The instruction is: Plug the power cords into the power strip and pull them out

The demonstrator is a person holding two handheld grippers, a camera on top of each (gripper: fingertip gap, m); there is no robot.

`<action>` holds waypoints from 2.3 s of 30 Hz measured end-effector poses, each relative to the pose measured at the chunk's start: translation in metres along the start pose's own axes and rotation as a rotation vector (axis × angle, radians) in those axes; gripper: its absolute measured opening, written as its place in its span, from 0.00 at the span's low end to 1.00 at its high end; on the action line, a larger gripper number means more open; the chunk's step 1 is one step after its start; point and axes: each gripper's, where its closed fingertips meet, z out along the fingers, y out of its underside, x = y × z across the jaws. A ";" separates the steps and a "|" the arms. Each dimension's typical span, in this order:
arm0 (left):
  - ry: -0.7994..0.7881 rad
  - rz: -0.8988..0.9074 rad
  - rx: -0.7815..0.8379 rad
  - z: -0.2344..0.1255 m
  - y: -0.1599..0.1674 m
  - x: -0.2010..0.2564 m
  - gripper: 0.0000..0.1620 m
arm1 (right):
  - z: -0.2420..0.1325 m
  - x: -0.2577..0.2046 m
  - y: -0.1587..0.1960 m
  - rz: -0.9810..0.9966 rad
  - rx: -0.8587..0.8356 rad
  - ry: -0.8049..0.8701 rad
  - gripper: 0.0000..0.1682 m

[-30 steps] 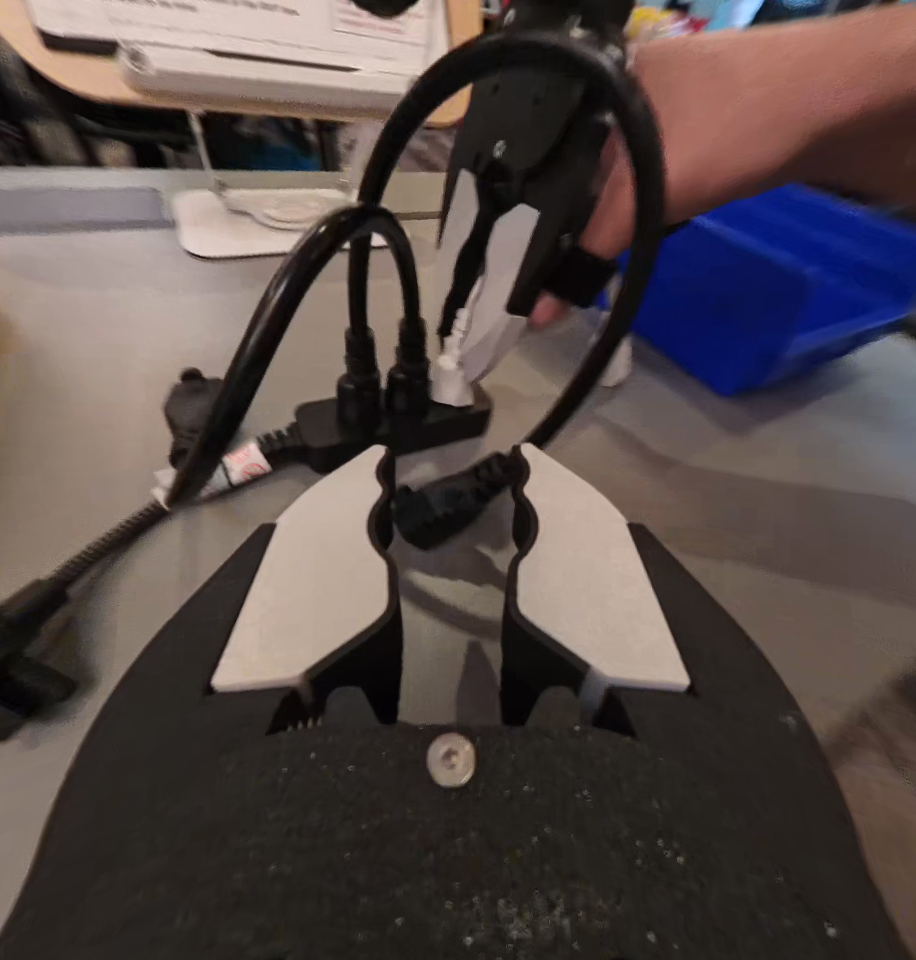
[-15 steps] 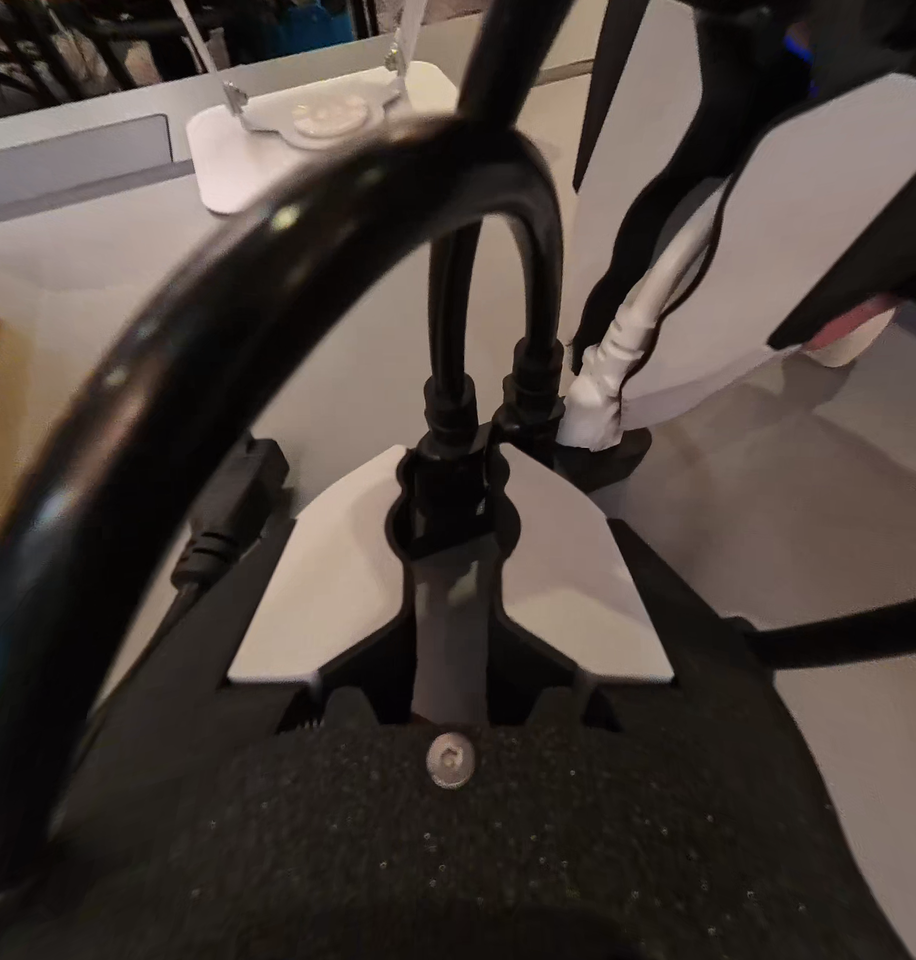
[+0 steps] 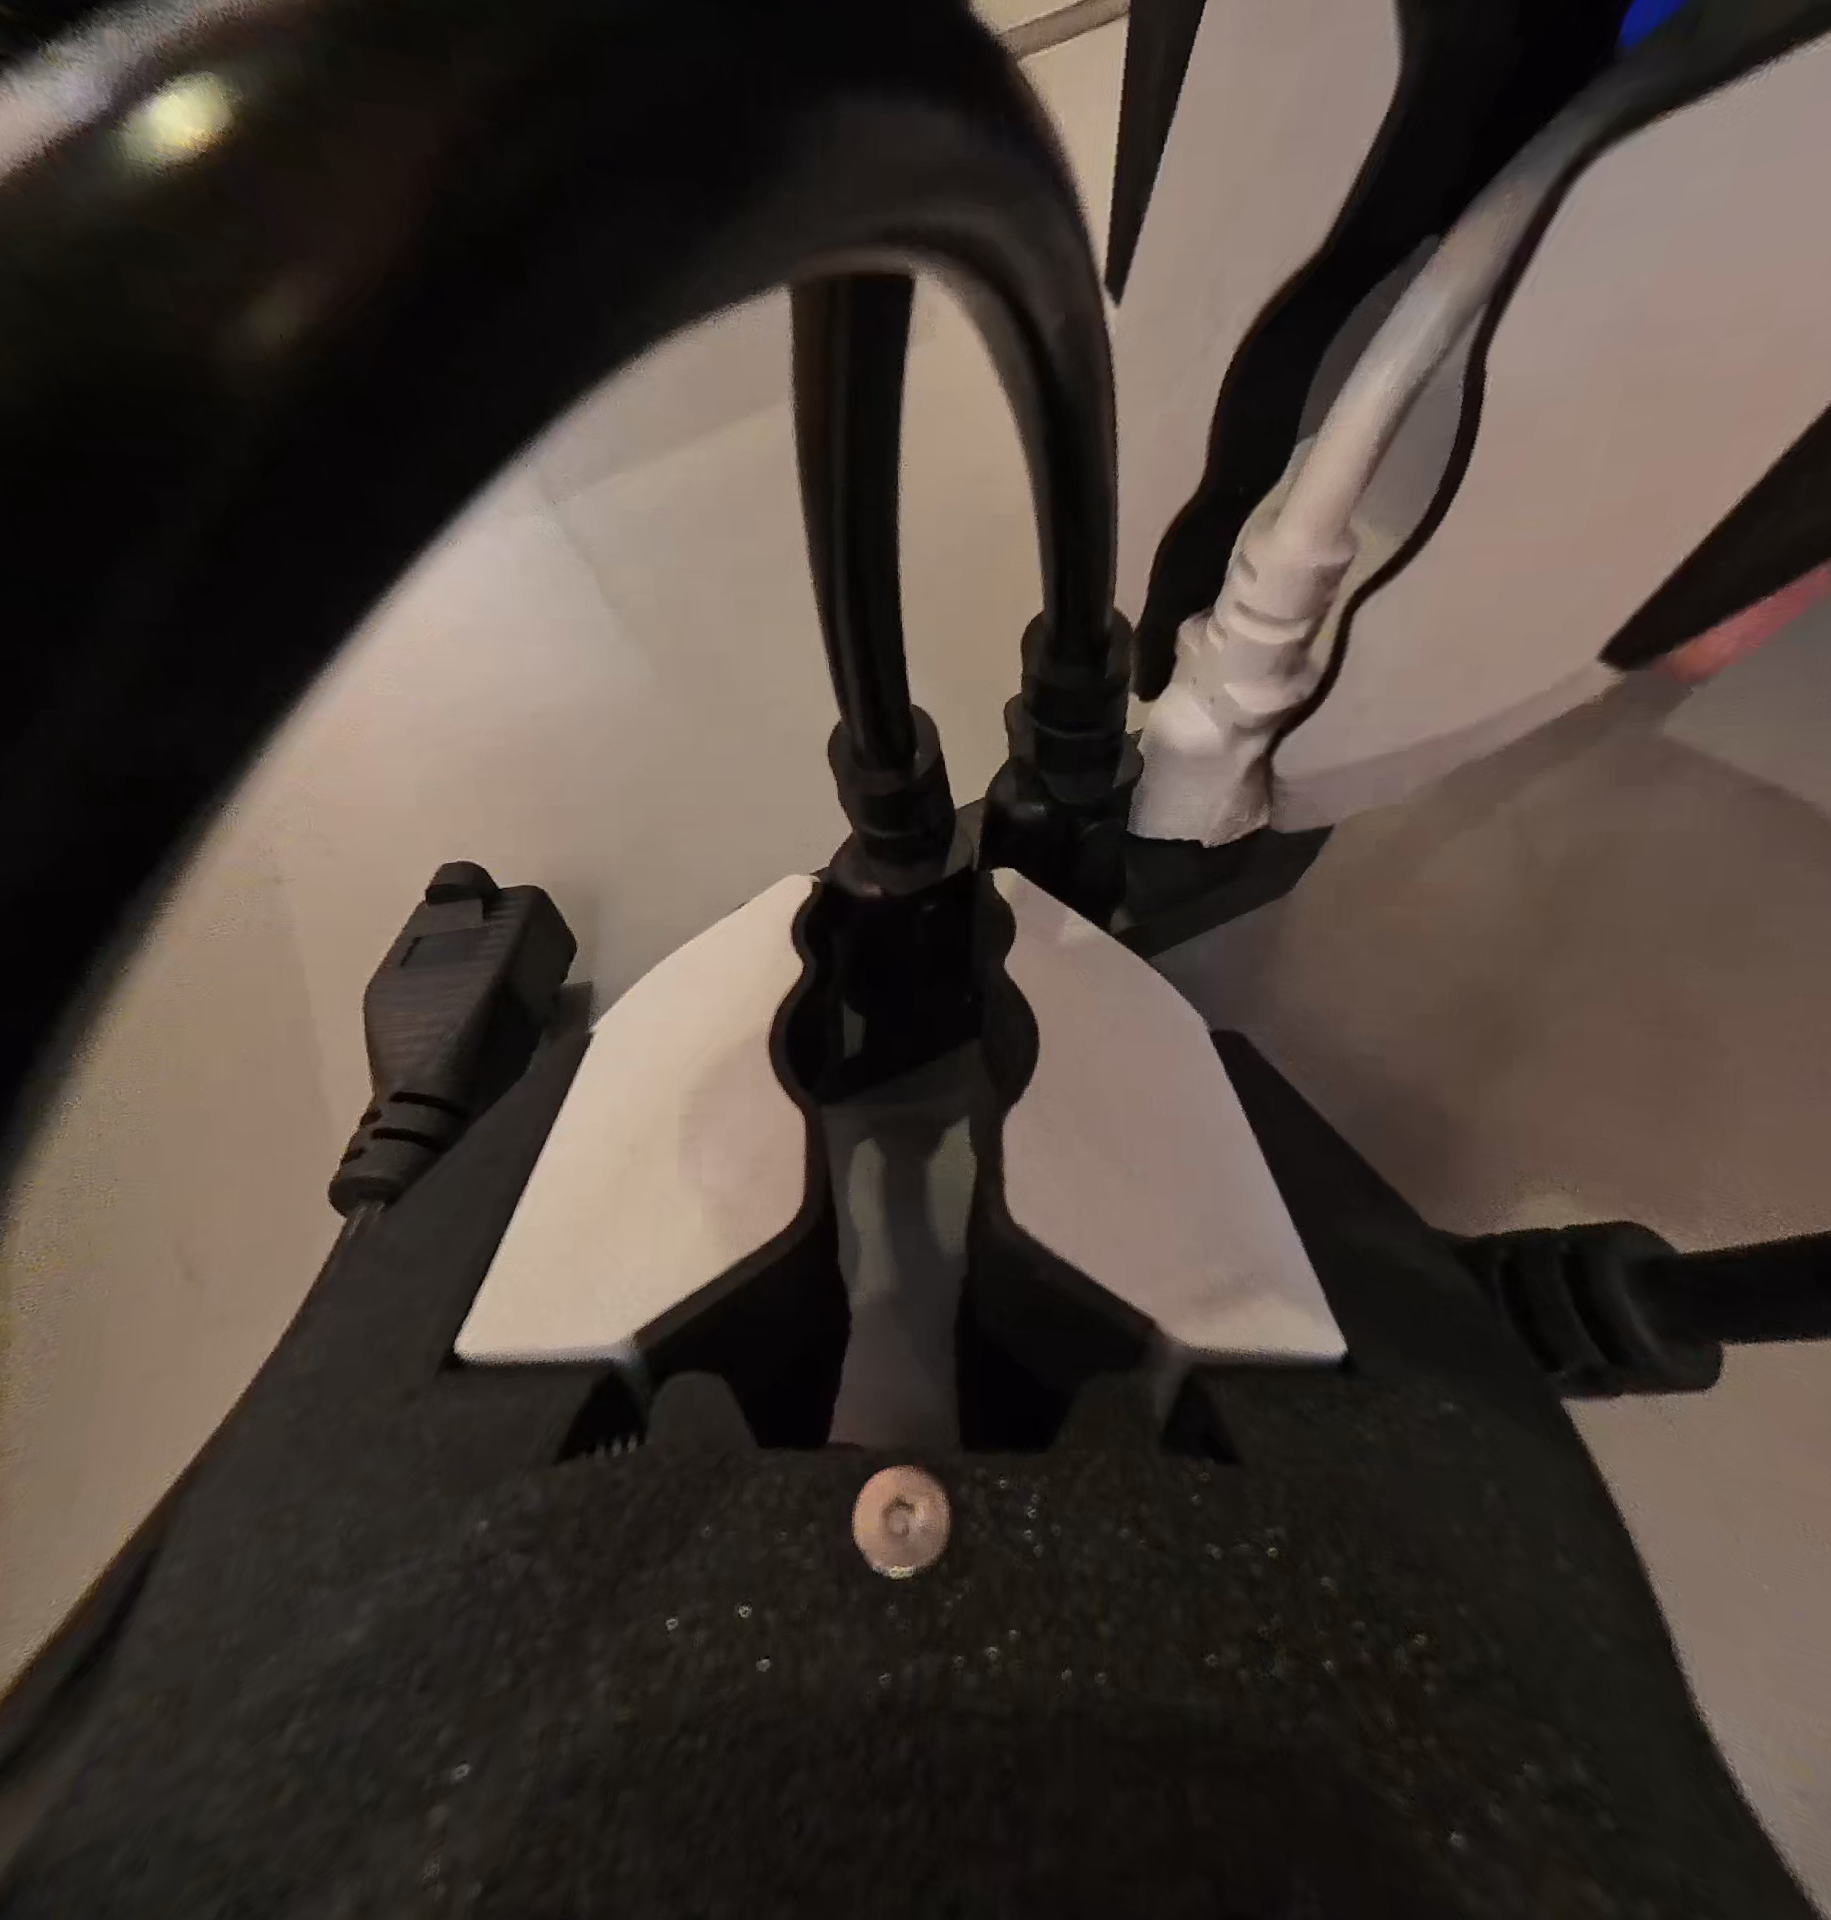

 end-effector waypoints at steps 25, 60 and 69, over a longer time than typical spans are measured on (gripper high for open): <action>0.011 0.056 0.004 0.011 -0.007 0.002 0.19 | -0.014 0.019 0.007 0.005 -0.121 -0.028 0.15; -0.084 -0.213 0.186 -0.074 0.004 0.037 0.16 | 0.008 -0.038 -0.028 0.090 -0.068 -0.082 0.15; -0.089 -0.196 -0.045 -0.040 0.025 0.032 0.17 | 0.009 -0.038 -0.028 0.050 -0.078 -0.059 0.15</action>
